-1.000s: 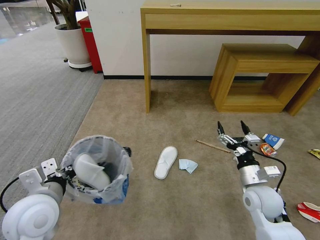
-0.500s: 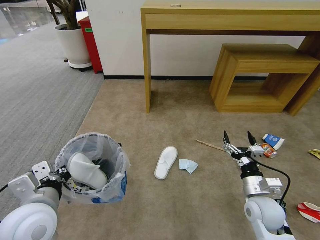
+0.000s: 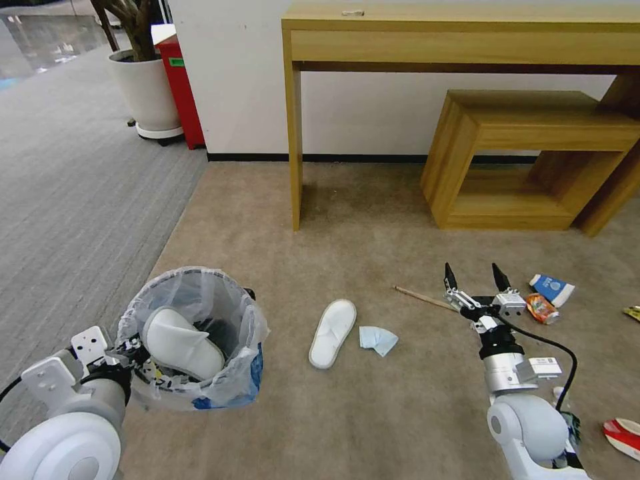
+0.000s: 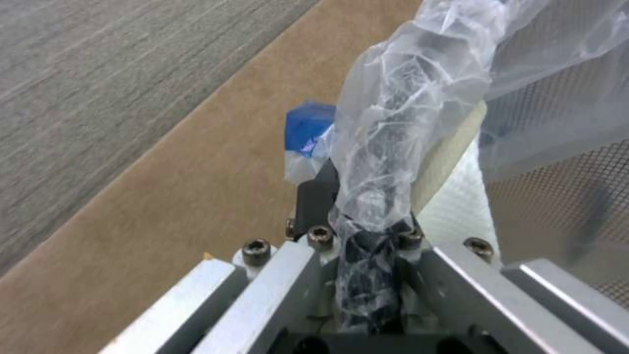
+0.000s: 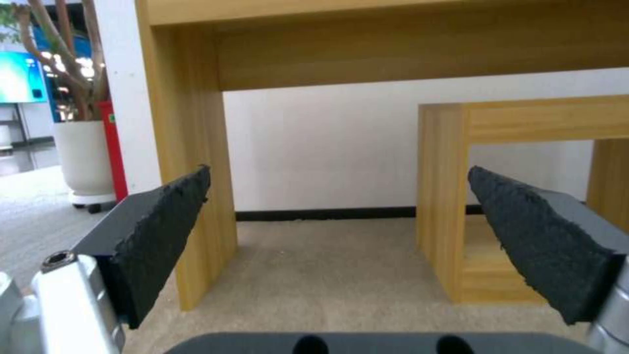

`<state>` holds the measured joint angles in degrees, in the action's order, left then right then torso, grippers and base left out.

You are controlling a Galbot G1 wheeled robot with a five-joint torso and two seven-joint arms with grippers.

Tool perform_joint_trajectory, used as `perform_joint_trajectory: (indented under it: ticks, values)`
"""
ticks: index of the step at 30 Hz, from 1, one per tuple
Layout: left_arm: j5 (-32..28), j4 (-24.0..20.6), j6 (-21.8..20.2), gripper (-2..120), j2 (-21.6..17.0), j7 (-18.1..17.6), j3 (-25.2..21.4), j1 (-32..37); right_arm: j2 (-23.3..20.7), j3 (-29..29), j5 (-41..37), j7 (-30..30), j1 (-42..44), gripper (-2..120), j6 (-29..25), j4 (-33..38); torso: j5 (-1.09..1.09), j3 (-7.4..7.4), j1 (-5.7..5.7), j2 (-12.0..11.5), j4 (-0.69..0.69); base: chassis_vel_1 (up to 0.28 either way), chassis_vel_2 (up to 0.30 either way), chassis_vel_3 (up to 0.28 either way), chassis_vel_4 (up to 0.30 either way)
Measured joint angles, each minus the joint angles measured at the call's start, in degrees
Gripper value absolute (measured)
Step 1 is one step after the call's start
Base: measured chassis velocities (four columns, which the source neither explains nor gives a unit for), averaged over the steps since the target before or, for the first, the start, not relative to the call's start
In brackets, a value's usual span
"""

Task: Pick up the trash bin and place the garbage on the floor into it.

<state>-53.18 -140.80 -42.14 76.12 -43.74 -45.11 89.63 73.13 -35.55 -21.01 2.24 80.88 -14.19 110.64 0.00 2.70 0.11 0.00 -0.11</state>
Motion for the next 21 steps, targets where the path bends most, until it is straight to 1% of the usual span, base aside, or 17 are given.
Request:
perform_joint_trajectory:
  ticks: [6, 10, 14, 15, 16, 18, 19, 21]
  values:
    - [-0.1, 0.0, 0.0, 1, -0.2, 0.2, -0.1, -0.1, -0.2, 0.6, 0.0, 0.0, -0.5, 100, -0.4, -0.4, 0.01, 0.01, 0.02, 0.0, -0.01, -0.169, 0.171, 0.177, -0.163]
    - [-0.3, 0.0, 0.0, 1, -0.6, 0.2, -0.4, -0.1, -0.4, 1.3, 0.6, -0.4, -0.6, 100, 0.2, -0.5, 0.0, 0.0, 0.02, 0.0, 0.0, -0.038, 0.046, 0.015, -0.023]
    - [-0.8, 0.0, 0.0, 1, -1.2, 0.2, -0.7, -0.2, -1.3, 2.4, 2.1, -0.6, -0.6, 100, 2.9, -1.7, -0.01, -0.02, -0.01, 0.0, -0.01, 0.0, 0.0, 0.0, 0.0]
    - [-1.0, 0.0, 0.0, 1, -1.4, 0.2, -0.8, -0.3, -1.8, 2.9, 3.5, 0.3, -1.0, 100, 4.2, -2.9, 0.01, -0.03, -0.02, 0.0, -0.01, 0.0, 0.0, 0.0, 0.0]
    - [-1.0, 0.0, 0.0, 1, -1.4, 0.2, -0.8, -0.3, -1.8, 2.9, 3.5, 0.3, -1.0, 100, 4.2, -2.9, 0.01, -0.03, -0.02, 0.0, -0.01, 0.0, 0.0, 0.0, 0.0]
    - [-1.2, 0.0, 0.0, 1, -1.6, 0.2, -0.8, -0.3, -3.0, 3.3, 6.0, 3.7, -1.6, 100, 7.0, -4.3, 0.0, -0.02, -0.01, 0.0, -0.01, 0.0, 0.0, 0.0, 0.0]
    - [-1.2, 0.0, 0.0, 1, -1.6, 0.2, -0.8, -0.3, -3.0, 3.3, 6.0, 3.7, -1.6, 100, 7.0, -4.3, 0.0, -0.02, -0.01, 0.0, -0.01, 0.0, 0.0, 0.0, 0.0]
    - [-1.5, -0.1, 0.0, 1, -1.8, 0.2, -0.9, -0.3, -4.5, 3.7, 8.7, 8.1, -2.3, 100, 10.3, -6.0, 0.0, -0.02, -0.01, 0.0, -0.01, 0.0, 0.0, 0.0, 0.0]
